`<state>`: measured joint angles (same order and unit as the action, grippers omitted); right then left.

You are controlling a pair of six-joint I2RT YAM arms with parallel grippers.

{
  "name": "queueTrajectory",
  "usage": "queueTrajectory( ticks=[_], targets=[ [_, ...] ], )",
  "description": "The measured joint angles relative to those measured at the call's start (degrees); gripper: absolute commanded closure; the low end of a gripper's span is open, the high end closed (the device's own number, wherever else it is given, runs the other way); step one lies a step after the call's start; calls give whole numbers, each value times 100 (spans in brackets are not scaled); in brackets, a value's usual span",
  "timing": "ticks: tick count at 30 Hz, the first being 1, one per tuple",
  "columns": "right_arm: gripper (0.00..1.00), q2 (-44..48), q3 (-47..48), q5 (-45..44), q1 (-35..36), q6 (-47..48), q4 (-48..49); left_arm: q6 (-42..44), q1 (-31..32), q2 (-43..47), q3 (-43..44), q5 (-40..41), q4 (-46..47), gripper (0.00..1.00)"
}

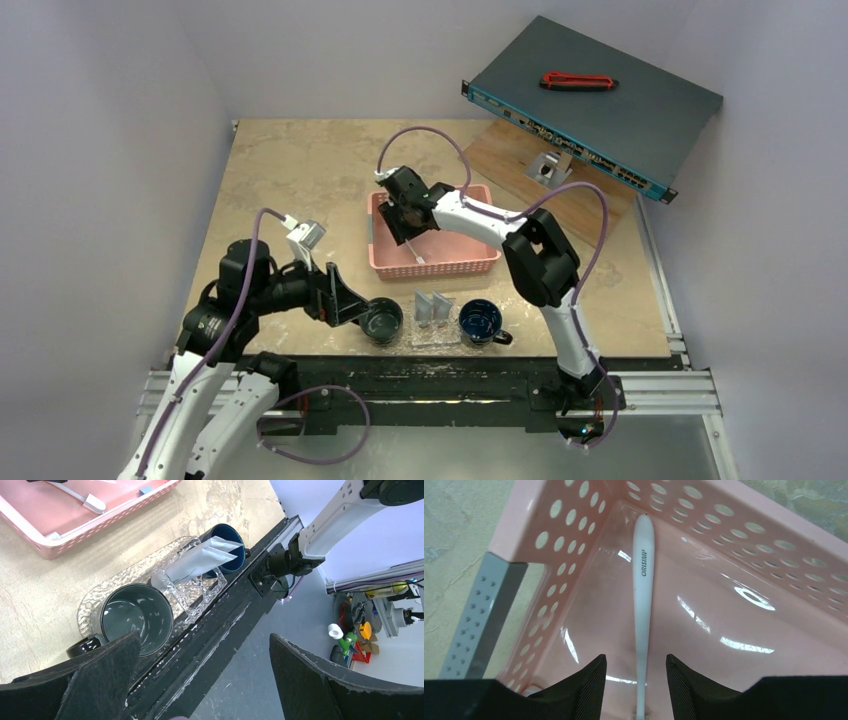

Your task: Prepare toiletry sets of a toothbrush and toothpaste on the tray

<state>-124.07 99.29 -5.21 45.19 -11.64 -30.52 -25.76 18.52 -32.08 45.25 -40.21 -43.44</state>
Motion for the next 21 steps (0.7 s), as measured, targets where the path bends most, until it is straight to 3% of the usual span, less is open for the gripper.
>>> queueTrajectory(
  ticks=[7, 14, 21],
  targets=[
    [54, -374, 76, 96, -101, 37, 166, 0, 0, -52, 0, 2, -2, 0],
    [62, -422, 114, 140, -127, 133, 234, 2, 0, -107, 0, 7, -7, 0],
    [81, -424, 109, 63, -129, 227, 234, 2, 0, -129, 0, 15, -17, 0]
  ],
)
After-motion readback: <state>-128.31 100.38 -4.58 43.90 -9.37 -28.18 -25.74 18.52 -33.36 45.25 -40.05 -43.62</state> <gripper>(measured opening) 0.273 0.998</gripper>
